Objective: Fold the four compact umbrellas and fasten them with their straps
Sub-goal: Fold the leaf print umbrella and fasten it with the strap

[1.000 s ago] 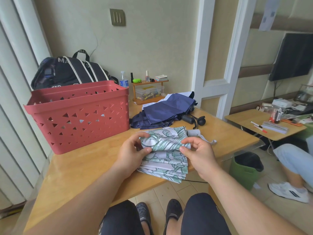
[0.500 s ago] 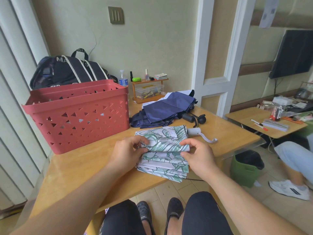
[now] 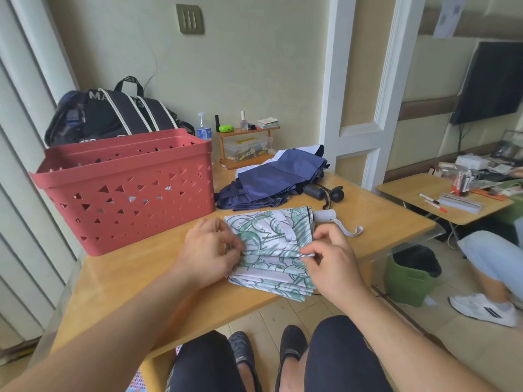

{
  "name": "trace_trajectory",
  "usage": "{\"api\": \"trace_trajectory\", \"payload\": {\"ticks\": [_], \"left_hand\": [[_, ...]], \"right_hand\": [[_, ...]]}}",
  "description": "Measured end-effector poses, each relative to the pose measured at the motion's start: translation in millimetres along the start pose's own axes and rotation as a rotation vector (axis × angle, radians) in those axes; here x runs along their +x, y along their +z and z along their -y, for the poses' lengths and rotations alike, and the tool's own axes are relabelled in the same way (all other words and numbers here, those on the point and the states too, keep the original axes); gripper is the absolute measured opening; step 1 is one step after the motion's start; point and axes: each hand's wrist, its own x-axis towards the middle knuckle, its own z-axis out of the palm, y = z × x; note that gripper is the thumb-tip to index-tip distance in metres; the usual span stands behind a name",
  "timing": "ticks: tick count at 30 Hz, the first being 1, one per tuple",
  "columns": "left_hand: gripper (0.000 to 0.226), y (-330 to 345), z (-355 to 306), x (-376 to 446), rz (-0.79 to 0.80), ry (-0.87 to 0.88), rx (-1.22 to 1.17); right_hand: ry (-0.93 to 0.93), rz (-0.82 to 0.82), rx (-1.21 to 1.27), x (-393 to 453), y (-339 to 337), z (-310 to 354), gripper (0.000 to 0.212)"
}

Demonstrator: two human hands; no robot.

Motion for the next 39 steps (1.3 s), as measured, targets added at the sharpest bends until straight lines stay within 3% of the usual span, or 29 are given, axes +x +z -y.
{"api": "trace_trajectory", "payload": {"ticks": [4,7,10,12,17,20,24,26,28,30,33,39], "left_hand": [[0.043,-7,-37,23,0.011,0.028,-0.004],[0.051,10,-65,32,0.213,0.116,0.164],[0.076,23,-66,19,0.451,0.128,0.369],[0.081,26,-59,8,0.533,0.127,0.383],[0.078,28,-48,0,0.573,0.121,0.297],[0.071,28,-42,4,0.584,0.144,0.238],[0.047,16,-22,6,0.520,-0.001,-0.172],[0.034,11,-15,7,0.468,-0.054,-0.260],[0.019,10,-14,10,0.435,-0.056,-0.226],[0.014,10,-14,14,0.410,-0.051,-0.181],[0.014,12,-13,14,0.405,-0.045,-0.151],[0.018,17,-10,13,0.378,-0.043,-0.165]], "right_hand": [[-0.088,0.055,-0.091,4,2,1,0.017],[-0.131,0.073,-0.115,6,1,0,0.019],[-0.094,0.147,-0.145,8,-4,1,0.012],[-0.067,0.212,-0.166,8,-8,2,0.009],[0.047,0.360,-0.159,13,-18,8,0.010],[0.219,0.400,-0.092,27,-14,18,0.037],[0.420,0.486,-0.033,45,-3,25,0.062],[0.424,0.487,-0.094,49,0,26,0.058],[0.356,0.447,-0.189,50,3,29,0.042],[0.287,0.359,-0.110,48,3,31,0.023],[0.184,0.306,0.058,32,-5,30,0.016],[0.056,0.461,0.164,-23,-34,31,0.008]]}}
